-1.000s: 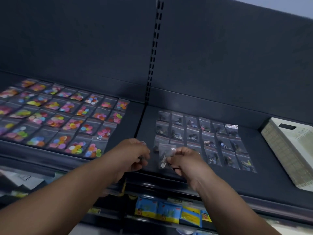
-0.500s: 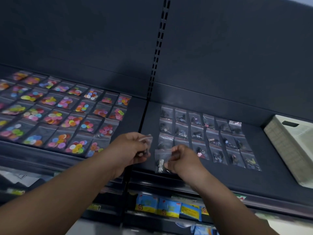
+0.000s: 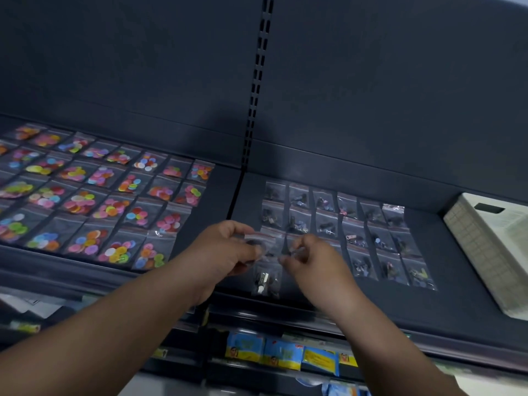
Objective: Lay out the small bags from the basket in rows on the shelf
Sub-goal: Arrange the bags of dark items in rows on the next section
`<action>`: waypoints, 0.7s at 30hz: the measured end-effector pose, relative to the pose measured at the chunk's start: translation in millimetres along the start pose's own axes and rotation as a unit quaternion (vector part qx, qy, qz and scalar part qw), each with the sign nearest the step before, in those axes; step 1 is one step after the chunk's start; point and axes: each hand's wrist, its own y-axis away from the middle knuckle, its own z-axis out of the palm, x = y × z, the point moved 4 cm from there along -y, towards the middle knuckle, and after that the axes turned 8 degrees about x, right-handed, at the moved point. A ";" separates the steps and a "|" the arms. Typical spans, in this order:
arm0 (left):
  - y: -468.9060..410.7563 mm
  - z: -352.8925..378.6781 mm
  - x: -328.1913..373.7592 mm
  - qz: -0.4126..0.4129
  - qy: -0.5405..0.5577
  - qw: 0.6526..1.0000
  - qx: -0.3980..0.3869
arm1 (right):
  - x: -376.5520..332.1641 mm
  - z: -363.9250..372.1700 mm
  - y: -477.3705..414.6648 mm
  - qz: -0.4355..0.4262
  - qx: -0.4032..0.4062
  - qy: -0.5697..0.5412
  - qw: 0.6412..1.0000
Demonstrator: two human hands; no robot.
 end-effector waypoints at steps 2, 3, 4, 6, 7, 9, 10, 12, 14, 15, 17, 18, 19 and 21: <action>1.3 6.9 2.5 0.017 -0.025 1.000 -0.007 | -6.8 -5.1 1.4 0.004 0.007 -0.145 0.989; 2.4 10.3 3.9 0.025 -0.037 0.999 -0.011 | -10.8 -4.6 2.1 0.032 -0.023 -0.229 0.973; 3.2 13.9 5.2 0.031 -0.047 0.998 -0.016 | -13.1 -3.2 2.8 0.070 -0.063 -0.302 0.949; 5.2 19.9 7.2 0.041 -0.061 0.997 -0.025 | -16.8 -3.3 5.7 0.131 -0.125 -0.401 0.898; 5.6 22.2 7.7 0.045 -0.066 0.996 -0.027 | -16.6 -4.6 6.0 0.129 -0.136 -0.421 0.888; 5.9 26.9 8.3 0.047 -0.070 0.996 -0.031 | -14.0 -6.2 5.1 0.096 -0.125 -0.415 0.896; 6.2 29.3 8.4 0.044 -0.071 0.996 -0.034 | -11.0 -5.9 4.6 0.086 -0.113 -0.407 0.902; 7.1 34.5 8.8 0.038 -0.073 0.996 -0.044 | -6.9 -8.2 3.8 0.089 -0.089 -0.406 0.905; 9.1 39.3 10.0 0.042 -0.086 0.994 -0.057 | -4.4 -11.9 2.8 0.102 -0.071 -0.416 0.901; 10.5 41.1 11.0 0.049 -0.097 0.992 -0.059 | -3.8 -13.3 2.6 0.108 -0.066 -0.423 0.897; 10.5 43.6 10.9 0.056 -0.106 0.991 -0.052 | -2.3 -14.6 3.6 0.119 -0.066 -0.432 0.891; 9.3 44.5 10.2 0.055 -0.101 0.992 -0.045 | -1.6 -14.6 4.9 0.126 -0.072 -0.435 0.889; 8.1 45.0 9.4 0.051 -0.092 0.994 -0.038 | -0.8 -14.9 6.7 0.135 -0.082 -0.440 0.884; 5.4 45.7 8.0 0.040 -0.068 0.997 -0.024 | 0.8 -15.3 10.0 0.152 -0.104 -0.459 0.869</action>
